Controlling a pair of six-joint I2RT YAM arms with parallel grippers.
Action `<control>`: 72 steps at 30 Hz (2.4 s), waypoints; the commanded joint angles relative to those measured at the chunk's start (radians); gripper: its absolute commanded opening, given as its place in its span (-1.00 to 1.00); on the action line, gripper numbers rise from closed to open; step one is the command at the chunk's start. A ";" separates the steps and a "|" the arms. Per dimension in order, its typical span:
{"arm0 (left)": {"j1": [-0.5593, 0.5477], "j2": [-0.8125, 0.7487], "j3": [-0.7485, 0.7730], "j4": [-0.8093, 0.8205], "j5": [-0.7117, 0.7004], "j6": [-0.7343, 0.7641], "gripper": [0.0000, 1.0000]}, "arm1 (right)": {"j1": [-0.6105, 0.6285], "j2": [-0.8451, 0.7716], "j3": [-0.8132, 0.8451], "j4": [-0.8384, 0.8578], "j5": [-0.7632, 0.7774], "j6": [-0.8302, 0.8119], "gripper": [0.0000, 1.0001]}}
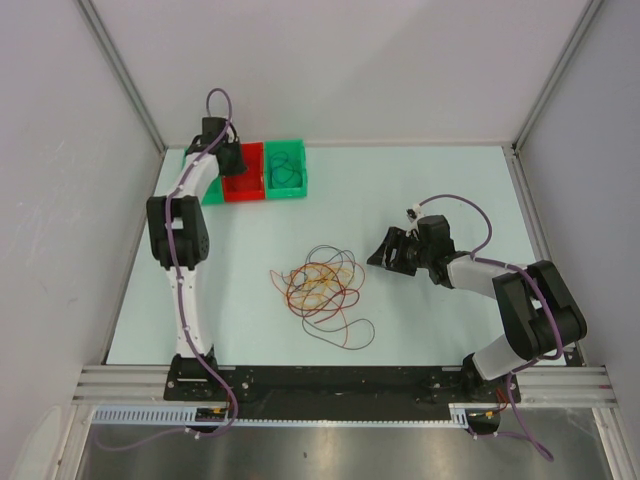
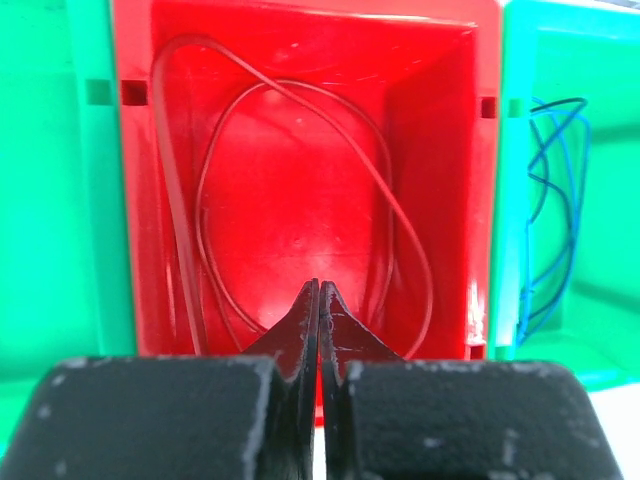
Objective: Untangle the cables
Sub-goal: Place the cable in the bin, then untie the cable.
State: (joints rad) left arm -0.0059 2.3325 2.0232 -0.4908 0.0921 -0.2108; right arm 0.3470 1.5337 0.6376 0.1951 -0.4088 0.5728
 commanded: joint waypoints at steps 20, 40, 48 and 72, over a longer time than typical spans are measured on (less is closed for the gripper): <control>-0.160 -0.562 -0.469 0.032 0.043 0.011 -0.33 | 0.000 -0.009 -0.009 0.026 0.010 -0.001 0.41; -0.500 -0.992 -1.133 0.201 -0.045 -0.061 0.23 | 0.004 -0.020 -0.015 0.021 0.027 0.004 0.41; -0.555 -0.984 -1.184 0.230 -0.084 -0.075 0.22 | 0.006 -0.020 -0.015 0.020 0.025 0.004 0.41; -0.606 -0.837 -1.193 0.305 -0.117 -0.082 -0.10 | 0.001 -0.009 -0.013 0.027 0.010 0.006 0.41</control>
State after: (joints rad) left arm -0.6025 1.4837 0.8303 -0.2386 -0.0067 -0.2810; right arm 0.3492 1.5333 0.6258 0.1932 -0.3927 0.5755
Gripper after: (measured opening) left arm 0.467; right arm 0.706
